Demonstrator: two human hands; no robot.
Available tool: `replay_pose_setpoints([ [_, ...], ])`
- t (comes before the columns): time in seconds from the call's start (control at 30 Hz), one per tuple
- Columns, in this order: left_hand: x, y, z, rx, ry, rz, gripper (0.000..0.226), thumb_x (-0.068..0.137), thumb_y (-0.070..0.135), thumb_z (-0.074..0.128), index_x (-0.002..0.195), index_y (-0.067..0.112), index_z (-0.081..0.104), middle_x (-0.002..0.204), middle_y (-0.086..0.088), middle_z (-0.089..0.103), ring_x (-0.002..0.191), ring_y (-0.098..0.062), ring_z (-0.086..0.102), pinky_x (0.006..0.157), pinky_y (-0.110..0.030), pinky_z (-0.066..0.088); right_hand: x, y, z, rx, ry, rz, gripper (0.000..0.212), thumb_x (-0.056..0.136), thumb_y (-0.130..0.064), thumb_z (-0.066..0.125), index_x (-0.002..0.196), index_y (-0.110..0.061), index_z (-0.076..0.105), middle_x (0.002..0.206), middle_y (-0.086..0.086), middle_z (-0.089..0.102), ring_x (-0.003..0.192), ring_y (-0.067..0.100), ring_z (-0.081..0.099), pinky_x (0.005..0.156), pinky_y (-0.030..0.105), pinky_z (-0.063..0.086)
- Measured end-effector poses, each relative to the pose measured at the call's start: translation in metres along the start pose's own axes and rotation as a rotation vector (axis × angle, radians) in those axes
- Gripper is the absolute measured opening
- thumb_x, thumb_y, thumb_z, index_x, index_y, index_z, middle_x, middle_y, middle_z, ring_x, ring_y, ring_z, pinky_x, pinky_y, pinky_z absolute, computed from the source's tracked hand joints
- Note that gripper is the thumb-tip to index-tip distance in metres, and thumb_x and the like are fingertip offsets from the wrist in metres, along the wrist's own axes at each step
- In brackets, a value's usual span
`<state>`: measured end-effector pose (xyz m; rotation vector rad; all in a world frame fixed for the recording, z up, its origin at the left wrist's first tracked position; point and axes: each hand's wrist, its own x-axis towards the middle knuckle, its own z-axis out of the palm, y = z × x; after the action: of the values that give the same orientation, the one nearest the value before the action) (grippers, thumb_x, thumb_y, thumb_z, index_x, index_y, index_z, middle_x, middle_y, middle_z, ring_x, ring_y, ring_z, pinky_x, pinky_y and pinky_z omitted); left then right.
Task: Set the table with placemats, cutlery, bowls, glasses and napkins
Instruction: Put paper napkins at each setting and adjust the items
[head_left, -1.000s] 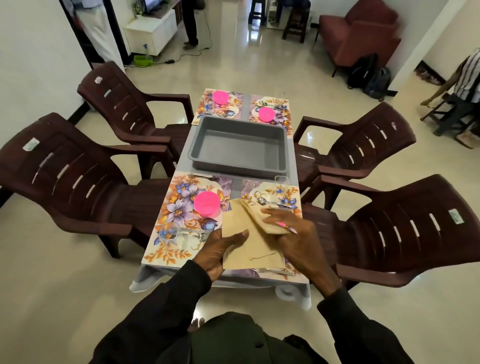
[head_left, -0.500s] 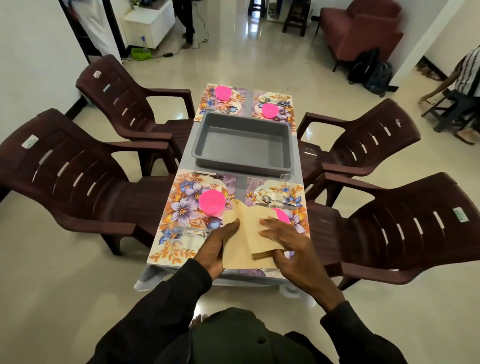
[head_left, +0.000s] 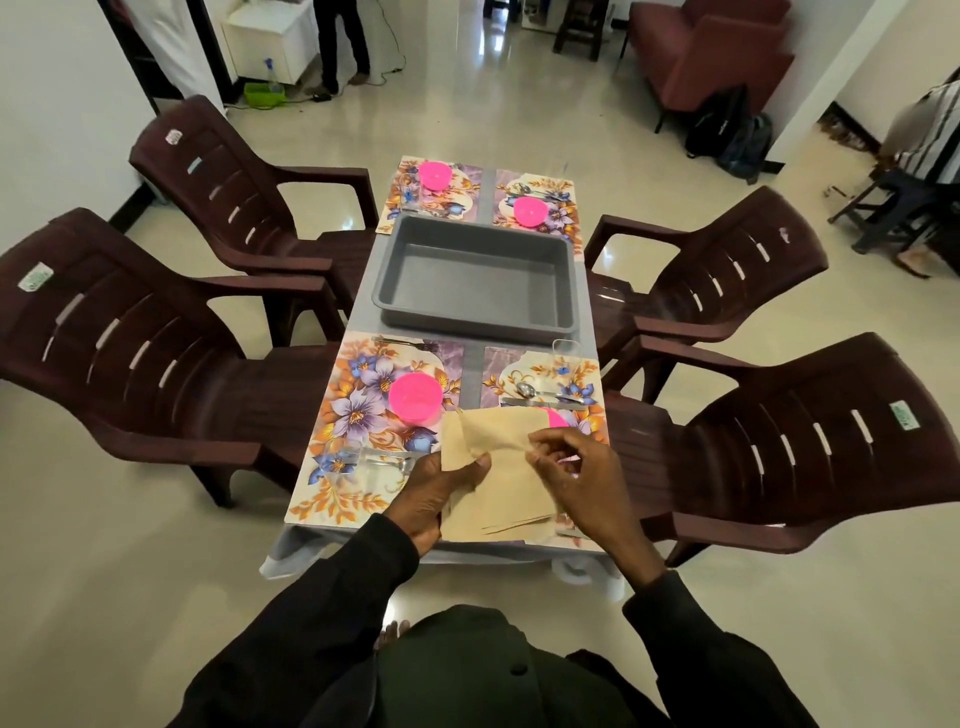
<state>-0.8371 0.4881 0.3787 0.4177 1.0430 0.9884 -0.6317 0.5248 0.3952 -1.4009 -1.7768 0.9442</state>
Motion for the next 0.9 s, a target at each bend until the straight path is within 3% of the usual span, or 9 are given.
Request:
replay_pose_setpoints([
  [0.1,0.0,0.0,-0.004,0.04,-0.004,-0.014,0.053,0.082,0.016,0.077,0.131,0.005,0.061,0.119,-0.022,0.072,0.108,-0.038,0.07,0.087,-0.048,0.06,0.006,0.001,0.006,0.03,-0.068,0.065,0.009,0.09,-0.019,0.077,0.099,-0.019,0.077,0.09,-0.009,0.073,0.082,0.007,0.066,0.07,0.018,0.054],
  [0.3,0.001,-0.008,-0.016,0.053,0.069,-0.024,0.038,0.09,0.021,0.073,0.124,0.005,0.065,0.113,-0.019,0.075,0.1,-0.034,0.073,0.079,-0.041,0.061,-0.002,0.004,0.021,0.043,-0.176,0.115,0.006,0.088,-0.021,0.079,0.093,-0.017,0.078,0.085,-0.007,0.074,0.075,0.01,0.066,0.069,0.026,0.056],
  [0.4,0.003,-0.014,-0.022,0.033,0.128,-0.049,0.042,0.092,0.027,0.072,0.126,0.005,0.064,0.111,-0.018,0.076,0.101,-0.036,0.072,0.082,-0.044,0.06,-0.007,0.007,0.023,0.084,-0.193,0.161,0.01,0.086,-0.016,0.08,0.095,-0.013,0.079,0.087,-0.003,0.075,0.074,0.006,0.066,0.07,0.022,0.056],
  [0.53,0.003,-0.017,-0.028,0.007,0.136,-0.061,0.041,0.094,0.03,0.07,0.128,0.009,0.062,0.114,-0.017,0.075,0.108,-0.039,0.07,0.089,-0.051,0.059,-0.013,0.018,0.019,0.147,-0.215,0.249,0.013,0.084,-0.017,0.082,0.095,-0.01,0.079,0.089,-0.001,0.077,0.083,0.017,0.071,0.078,0.033,0.061],
  [0.63,0.002,-0.016,-0.03,0.006,0.121,-0.082,0.038,0.094,0.029,0.07,0.125,0.009,0.063,0.112,-0.017,0.075,0.105,-0.037,0.071,0.083,-0.048,0.061,-0.019,0.025,0.013,0.158,-0.224,0.276,0.014,0.084,-0.019,0.082,0.095,-0.009,0.08,0.089,0.001,0.078,0.084,0.021,0.072,0.08,0.035,0.061],
  [0.73,0.002,-0.018,-0.036,0.026,0.096,-0.126,0.041,0.093,0.029,0.071,0.126,0.006,0.063,0.112,-0.019,0.075,0.102,-0.037,0.073,0.079,-0.046,0.061,-0.02,0.024,0.017,0.135,-0.294,0.303,0.016,0.086,-0.026,0.081,0.096,-0.013,0.079,0.09,-0.003,0.077,0.085,0.016,0.072,0.08,0.032,0.061],
  [0.9,0.003,-0.026,-0.047,0.053,0.07,-0.191,0.054,0.086,0.03,0.077,0.132,0.007,0.06,0.118,-0.022,0.072,0.111,-0.043,0.068,0.098,-0.06,0.053,-0.026,0.011,0.048,0.071,-0.261,0.336,0.013,0.086,-0.025,0.08,0.094,-0.016,0.074,0.087,-0.006,0.072,0.076,0.004,0.064,0.07,0.019,0.053],
])
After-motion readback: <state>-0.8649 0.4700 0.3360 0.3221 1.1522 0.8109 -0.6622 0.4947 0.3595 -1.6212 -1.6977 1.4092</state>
